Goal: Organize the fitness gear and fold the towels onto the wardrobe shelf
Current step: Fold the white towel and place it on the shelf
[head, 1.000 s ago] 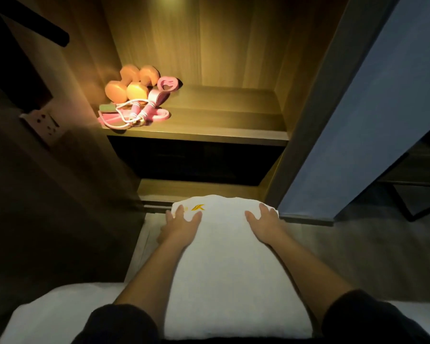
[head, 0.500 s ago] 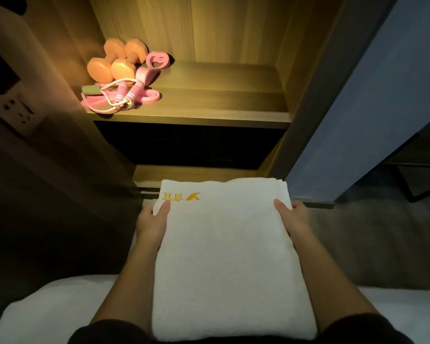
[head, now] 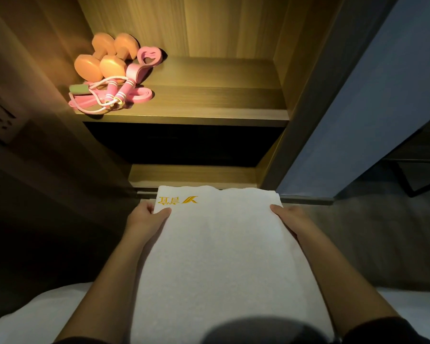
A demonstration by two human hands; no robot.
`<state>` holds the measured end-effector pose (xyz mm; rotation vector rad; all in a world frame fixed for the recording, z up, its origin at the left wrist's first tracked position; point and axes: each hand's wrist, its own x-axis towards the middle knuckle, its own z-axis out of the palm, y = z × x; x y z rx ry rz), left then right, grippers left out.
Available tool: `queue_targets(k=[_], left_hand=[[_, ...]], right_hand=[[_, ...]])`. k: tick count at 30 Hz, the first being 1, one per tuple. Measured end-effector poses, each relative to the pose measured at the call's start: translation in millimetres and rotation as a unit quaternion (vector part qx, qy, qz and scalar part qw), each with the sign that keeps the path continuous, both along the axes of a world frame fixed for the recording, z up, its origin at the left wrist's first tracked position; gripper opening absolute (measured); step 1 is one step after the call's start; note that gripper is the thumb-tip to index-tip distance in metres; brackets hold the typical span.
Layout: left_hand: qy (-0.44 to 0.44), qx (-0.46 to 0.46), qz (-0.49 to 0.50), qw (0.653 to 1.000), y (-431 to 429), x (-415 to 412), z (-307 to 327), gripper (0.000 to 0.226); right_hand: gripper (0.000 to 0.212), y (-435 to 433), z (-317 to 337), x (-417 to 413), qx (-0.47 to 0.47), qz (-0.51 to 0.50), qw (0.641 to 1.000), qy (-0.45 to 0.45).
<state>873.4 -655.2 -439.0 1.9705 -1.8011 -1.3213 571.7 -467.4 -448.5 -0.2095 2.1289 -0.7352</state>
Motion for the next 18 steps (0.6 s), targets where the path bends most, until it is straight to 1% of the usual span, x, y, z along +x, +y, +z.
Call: queue_targets(k=[3,5,8,10,11,13,15,16,18], left_hand=[[0.065,0.078,0.01,0.995,-4,-1,6,0.02],[0.099,0.078,0.014,0.992,-7,1,6,0.02],[0.188,0.038,0.0,0.981,-2,-1,7,0.014],[0.261,0.023,0.009,0.965,4,-1,8,0.015],[0.285,0.005,0.019,0.958,6,0,9,0.018],[0.318,-0.022,0.045,0.947,6,6,10,0.022],[0.356,-0.018,0.048,0.933,1,11,13,0.025],[0.368,-0.009,0.043,0.929,-2,11,14,0.027],[0.362,0.024,0.044,0.931,-10,5,15,0.031]], right_hand=[[0.03,0,6,-5,-0.001,-0.026,0.996,-0.085],[0.027,-1,11,-5,-0.013,-0.027,0.995,-0.098],[0.027,-1,15,-2,-0.087,-0.01,0.996,-0.022],[0.024,4,19,3,-0.167,0.014,0.986,0.021],[0.024,7,21,5,-0.208,0.02,0.978,0.023],[0.03,12,27,8,-0.273,0.008,0.962,-0.016],[0.038,10,30,4,-0.304,-0.006,0.951,-0.062],[0.036,6,30,2,-0.308,-0.008,0.948,-0.076],[0.028,-4,25,-3,-0.295,-0.009,0.951,-0.092]])
